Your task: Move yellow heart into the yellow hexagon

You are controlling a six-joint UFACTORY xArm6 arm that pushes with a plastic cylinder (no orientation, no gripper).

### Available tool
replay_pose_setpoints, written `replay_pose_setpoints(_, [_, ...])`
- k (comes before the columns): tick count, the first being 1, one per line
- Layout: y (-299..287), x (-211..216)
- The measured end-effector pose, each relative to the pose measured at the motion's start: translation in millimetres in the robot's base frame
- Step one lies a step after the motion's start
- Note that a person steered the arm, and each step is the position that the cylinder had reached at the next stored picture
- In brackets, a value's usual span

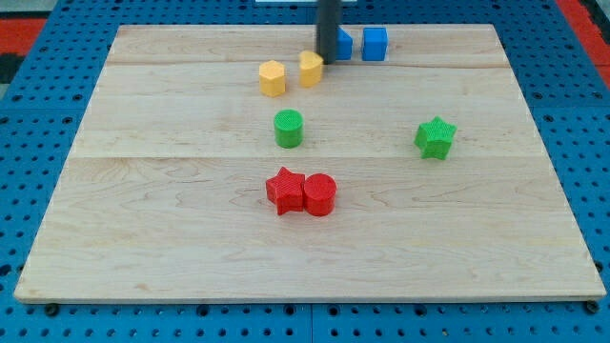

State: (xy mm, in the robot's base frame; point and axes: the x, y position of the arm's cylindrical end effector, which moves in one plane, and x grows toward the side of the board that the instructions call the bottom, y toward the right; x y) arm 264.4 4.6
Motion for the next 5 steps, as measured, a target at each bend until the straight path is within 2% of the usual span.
replay_pose_setpoints(1, [-39, 1])
replay_pose_setpoints(2, [-41, 2])
replay_pose_setpoints(4, [0, 10])
replay_pose_setpoints(5, [0, 21])
